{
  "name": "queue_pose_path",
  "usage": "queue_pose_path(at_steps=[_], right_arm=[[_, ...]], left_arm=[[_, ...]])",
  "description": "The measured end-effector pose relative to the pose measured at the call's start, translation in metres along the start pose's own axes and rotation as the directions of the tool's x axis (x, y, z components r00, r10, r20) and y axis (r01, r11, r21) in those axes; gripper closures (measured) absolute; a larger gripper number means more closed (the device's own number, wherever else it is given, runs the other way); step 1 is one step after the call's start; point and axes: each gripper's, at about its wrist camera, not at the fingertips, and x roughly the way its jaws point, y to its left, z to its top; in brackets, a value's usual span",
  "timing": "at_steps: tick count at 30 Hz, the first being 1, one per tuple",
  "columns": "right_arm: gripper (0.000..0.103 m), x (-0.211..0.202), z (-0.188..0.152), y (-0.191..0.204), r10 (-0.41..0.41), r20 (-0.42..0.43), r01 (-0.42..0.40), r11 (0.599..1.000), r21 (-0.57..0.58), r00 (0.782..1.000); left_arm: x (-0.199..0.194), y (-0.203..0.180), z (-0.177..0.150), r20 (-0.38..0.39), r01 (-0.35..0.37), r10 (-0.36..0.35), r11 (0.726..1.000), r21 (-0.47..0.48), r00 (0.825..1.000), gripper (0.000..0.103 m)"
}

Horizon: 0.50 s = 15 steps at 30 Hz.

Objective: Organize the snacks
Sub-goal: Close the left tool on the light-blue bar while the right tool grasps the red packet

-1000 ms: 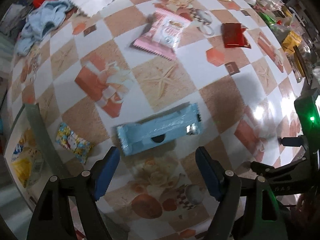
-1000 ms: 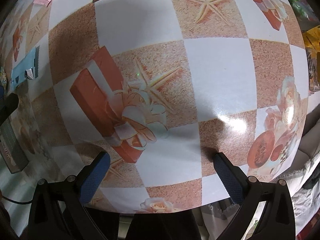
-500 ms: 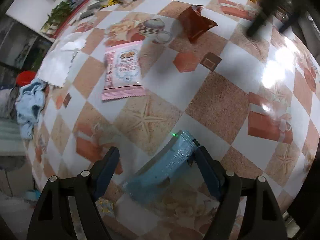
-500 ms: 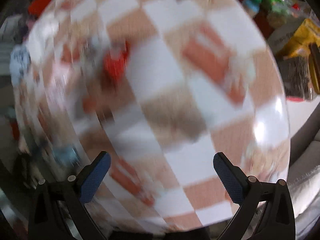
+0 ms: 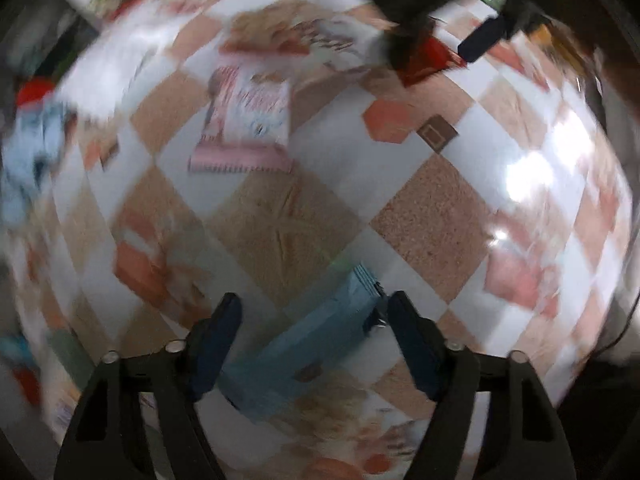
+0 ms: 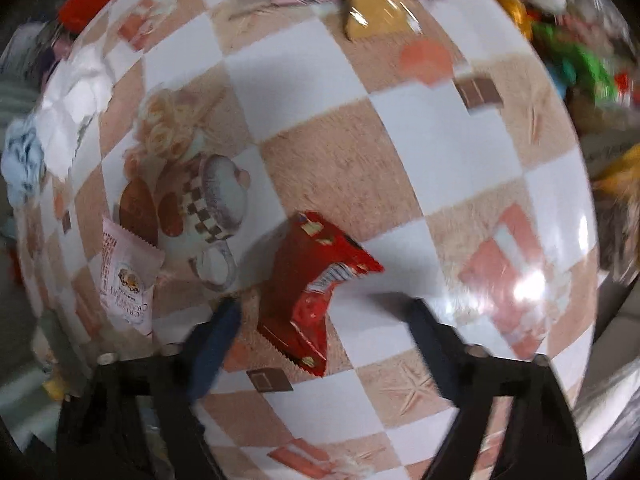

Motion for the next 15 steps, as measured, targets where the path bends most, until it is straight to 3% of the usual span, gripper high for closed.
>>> queue_pose_path(at_steps=[1,2,9,15], right_arm=[[0.065,-0.003,-0.002,0.005,-0.022,0.018,0.023,0.999,-0.038,1.0],[0.07,-0.004,-0.004,0.009,-0.024,0.022,0.025,0.998,-0.058,0.999],[0.072,0.002,-0.044,0.004,0.041,-0.029,-0.044,0.993,-0.109,0.999],[0.073,0.01,-0.102,-0.019,0.096,-0.087,-0.105,0.99,-0.099,0.992]], left_arm=[[0.0,0.007,-0.001,-0.003,0.026,-0.026,0.997,-0.07,1.0,0.035],[-0.001,0.009,-0.002,-0.004,0.022,-0.023,0.995,-0.097,1.0,0.037],[-0.006,0.005,-0.021,-0.035,0.077,-0.084,0.982,-0.175,0.996,0.071],[-0.006,0.017,-0.05,-0.033,0.161,-0.186,0.916,-0.367,0.982,0.08]])
